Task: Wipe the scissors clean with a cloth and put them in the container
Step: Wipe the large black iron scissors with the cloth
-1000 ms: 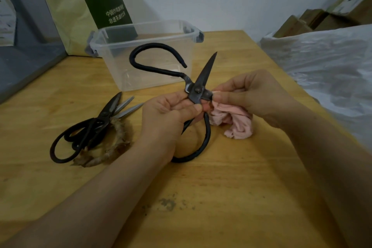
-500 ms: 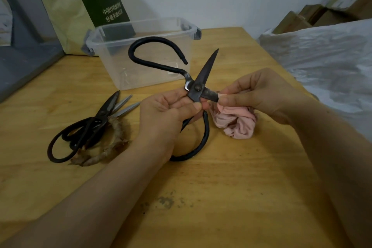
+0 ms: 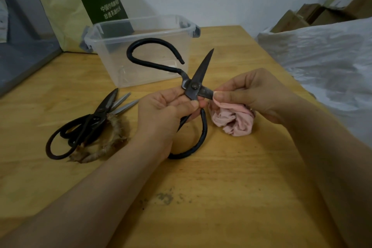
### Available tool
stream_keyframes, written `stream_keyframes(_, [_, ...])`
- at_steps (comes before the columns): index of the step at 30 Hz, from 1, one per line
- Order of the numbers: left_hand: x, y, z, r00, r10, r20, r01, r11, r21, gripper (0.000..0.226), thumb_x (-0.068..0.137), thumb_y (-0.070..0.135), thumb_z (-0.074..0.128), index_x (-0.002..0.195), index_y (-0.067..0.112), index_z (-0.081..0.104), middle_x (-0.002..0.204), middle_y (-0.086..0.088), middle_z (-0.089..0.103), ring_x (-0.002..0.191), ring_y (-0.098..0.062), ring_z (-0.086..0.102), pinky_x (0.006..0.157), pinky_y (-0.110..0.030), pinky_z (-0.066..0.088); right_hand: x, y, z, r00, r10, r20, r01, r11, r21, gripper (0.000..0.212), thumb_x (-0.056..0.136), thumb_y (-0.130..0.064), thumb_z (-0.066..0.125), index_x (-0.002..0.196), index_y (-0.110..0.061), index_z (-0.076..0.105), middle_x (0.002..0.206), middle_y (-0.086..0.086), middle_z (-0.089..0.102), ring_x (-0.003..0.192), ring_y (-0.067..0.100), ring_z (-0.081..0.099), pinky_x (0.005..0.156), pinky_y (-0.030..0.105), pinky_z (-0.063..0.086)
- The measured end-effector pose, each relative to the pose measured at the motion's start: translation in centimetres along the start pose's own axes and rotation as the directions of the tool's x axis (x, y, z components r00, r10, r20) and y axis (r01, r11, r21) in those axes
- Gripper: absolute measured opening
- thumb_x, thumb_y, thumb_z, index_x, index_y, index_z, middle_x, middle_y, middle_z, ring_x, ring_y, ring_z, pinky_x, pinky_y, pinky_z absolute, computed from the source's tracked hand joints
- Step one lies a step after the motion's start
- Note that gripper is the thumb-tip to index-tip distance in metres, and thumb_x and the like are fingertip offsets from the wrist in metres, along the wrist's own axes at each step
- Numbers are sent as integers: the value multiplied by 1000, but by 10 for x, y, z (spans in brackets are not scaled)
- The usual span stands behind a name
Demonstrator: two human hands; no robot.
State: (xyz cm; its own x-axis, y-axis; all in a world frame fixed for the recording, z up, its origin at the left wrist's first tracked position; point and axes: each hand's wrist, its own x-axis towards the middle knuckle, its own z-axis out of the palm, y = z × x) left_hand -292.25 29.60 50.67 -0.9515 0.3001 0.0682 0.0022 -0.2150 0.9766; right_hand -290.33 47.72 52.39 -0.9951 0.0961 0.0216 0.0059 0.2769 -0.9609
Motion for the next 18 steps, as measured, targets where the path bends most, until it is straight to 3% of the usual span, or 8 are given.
stream_keyframes(4, [0, 0, 0, 1000, -24, -13, 24, 1000, -6, 25, 81, -12, 59, 94, 5, 70, 83, -11, 75, 81, -18, 72, 68, -21, 57, -2, 2, -8, 1000, 17, 17, -16, 998, -64, 26, 56, -20, 76, 79, -11, 74, 73, 1, 74, 67, 9, 70, 61, 17, 55])
stream_keyframes(8, [-1, 0, 0, 999, -35, -10, 35, 999, -4, 25, 81, -11, 59, 97, 4, 69, 85, -11, 74, 83, -19, 72, 71, -22, 58, -4, 3, -16, 999, 32, 29, -28, 992, -124, 31, 53, -25, 77, 81, -13, 75, 75, 4, 74, 70, 12, 70, 65, 22, 58])
stream_keyframes(11, [0, 1, -5, 999, -27, -25, 27, 1000, -12, 24, 81, -12, 58, 96, 3, 69, 86, -13, 74, 83, -19, 72, 72, -23, 58, -7, 4, -21, 998, 60, 1, -58, 972, -227, 20, 58, -21, 80, 78, -17, 76, 75, 4, 74, 72, 13, 70, 65, 22, 57])
stream_keyframes(13, [1, 2, -9, 999, -21, -33, 20, 1000, -14, 24, 82, -12, 57, 98, 1, 69, 87, -15, 73, 84, -19, 72, 71, -22, 58, -5, 6, -24, 989, 77, -124, -108, 959, -260, 10, 67, -18, 81, 74, -20, 75, 76, 6, 74, 74, 18, 69, 66, 29, 56])
stream_keyframes(15, [0, 3, -11, 1000, -16, -27, 15, 1000, -11, 25, 82, -12, 57, 101, 0, 68, 88, -15, 73, 83, -19, 72, 70, -21, 57, -2, 5, -26, 954, 38, -299, -105, 972, -211, 7, 73, -20, 78, 75, -23, 72, 80, 6, 73, 72, 14, 68, 57, 27, 55])
stream_keyframes(18, [0, 4, -9, 1000, -19, 2, 19, 1000, 0, 25, 82, -12, 58, 101, 0, 68, 88, -14, 74, 84, -19, 72, 70, -20, 57, -4, -7, -23, 870, -97, -484, 79, 995, -57, 2, 82, -17, 71, 82, -16, 69, 75, -3, 70, 58, 1, 64, 43, 17, 49])
